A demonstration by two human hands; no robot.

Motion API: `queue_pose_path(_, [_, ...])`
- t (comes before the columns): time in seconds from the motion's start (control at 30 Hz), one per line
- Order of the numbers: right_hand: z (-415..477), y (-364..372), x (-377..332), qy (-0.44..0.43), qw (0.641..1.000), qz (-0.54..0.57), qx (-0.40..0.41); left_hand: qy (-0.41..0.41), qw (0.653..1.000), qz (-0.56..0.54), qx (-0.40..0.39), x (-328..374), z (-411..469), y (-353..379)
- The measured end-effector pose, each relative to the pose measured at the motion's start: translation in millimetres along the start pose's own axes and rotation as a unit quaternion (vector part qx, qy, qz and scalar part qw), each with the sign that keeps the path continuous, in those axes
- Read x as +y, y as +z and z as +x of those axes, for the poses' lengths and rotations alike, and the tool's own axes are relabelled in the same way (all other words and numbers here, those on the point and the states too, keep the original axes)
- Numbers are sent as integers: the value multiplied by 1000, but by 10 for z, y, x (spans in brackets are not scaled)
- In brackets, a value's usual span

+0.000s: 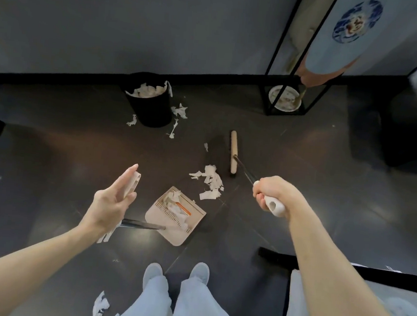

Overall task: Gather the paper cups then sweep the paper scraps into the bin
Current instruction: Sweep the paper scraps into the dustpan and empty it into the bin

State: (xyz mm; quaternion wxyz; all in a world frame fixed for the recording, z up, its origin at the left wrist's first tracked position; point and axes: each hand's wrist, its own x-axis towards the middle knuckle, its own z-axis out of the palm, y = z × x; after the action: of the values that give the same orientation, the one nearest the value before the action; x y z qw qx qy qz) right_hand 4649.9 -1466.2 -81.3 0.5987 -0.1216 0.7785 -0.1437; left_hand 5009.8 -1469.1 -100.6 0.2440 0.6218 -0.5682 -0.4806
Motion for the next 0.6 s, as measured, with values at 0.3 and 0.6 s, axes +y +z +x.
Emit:
queue_pose_path(0.3, [521, 96, 341, -4, 955, -296, 3, 4, 999, -42, -25, -257, 0, -25])
queue_pose_path(0.6, [37, 711, 866, 15, 954, -297, -30, 16, 999, -31, -32, -15, 302, 171])
